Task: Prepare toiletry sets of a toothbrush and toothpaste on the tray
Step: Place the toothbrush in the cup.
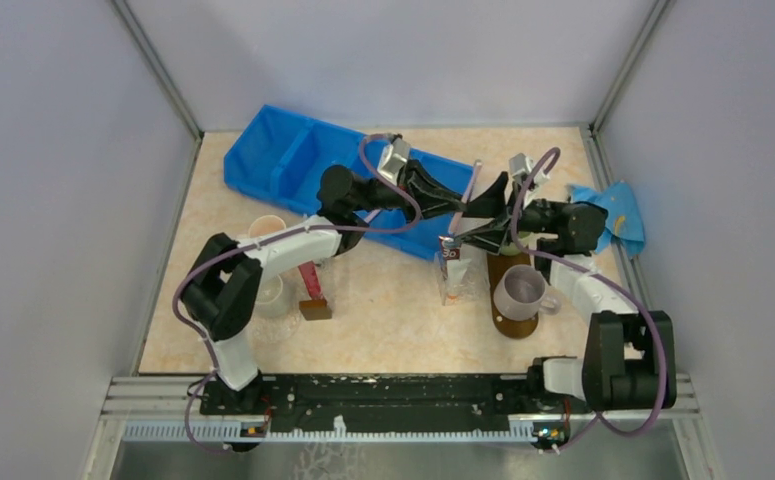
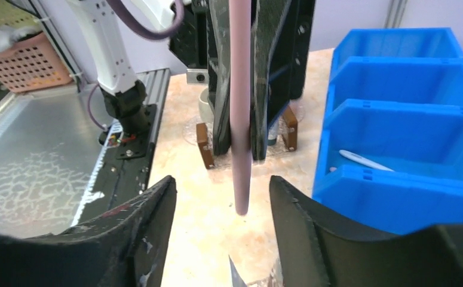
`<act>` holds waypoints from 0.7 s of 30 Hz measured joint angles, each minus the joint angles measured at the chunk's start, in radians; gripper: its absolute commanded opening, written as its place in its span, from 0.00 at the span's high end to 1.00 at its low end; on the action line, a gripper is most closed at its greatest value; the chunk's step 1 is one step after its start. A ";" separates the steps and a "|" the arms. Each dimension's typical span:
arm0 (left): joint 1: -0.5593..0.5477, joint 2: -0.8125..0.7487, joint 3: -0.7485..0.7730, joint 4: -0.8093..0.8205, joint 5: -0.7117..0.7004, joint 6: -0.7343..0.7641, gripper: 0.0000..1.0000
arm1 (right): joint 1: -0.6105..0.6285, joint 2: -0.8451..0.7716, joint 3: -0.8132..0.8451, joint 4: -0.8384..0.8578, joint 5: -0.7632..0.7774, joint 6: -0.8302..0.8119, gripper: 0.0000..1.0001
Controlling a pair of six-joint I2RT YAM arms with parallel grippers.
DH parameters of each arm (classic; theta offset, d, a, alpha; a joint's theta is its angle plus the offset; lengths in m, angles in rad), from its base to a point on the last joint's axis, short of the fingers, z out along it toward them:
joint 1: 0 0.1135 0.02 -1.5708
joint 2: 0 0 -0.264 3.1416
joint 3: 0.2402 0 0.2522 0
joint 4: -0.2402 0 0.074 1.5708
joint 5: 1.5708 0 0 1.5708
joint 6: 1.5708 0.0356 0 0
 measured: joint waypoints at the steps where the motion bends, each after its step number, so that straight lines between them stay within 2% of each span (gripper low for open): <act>1: 0.003 -0.015 -0.002 -0.026 -0.006 0.025 1.00 | -0.011 -0.003 0.000 0.001 -0.008 0.002 0.37; 11: 0.023 -0.081 -0.002 -0.215 -0.049 0.204 1.00 | -0.173 -0.073 0.052 0.046 -0.037 0.094 0.35; 16: 0.025 -0.081 -0.002 -0.243 -0.057 0.222 1.00 | -0.187 -0.082 0.164 -0.035 -0.004 0.116 0.35; 21: 0.025 -0.080 -0.002 -0.212 -0.049 0.187 1.00 | -0.187 -0.081 0.195 -0.137 0.047 0.103 0.34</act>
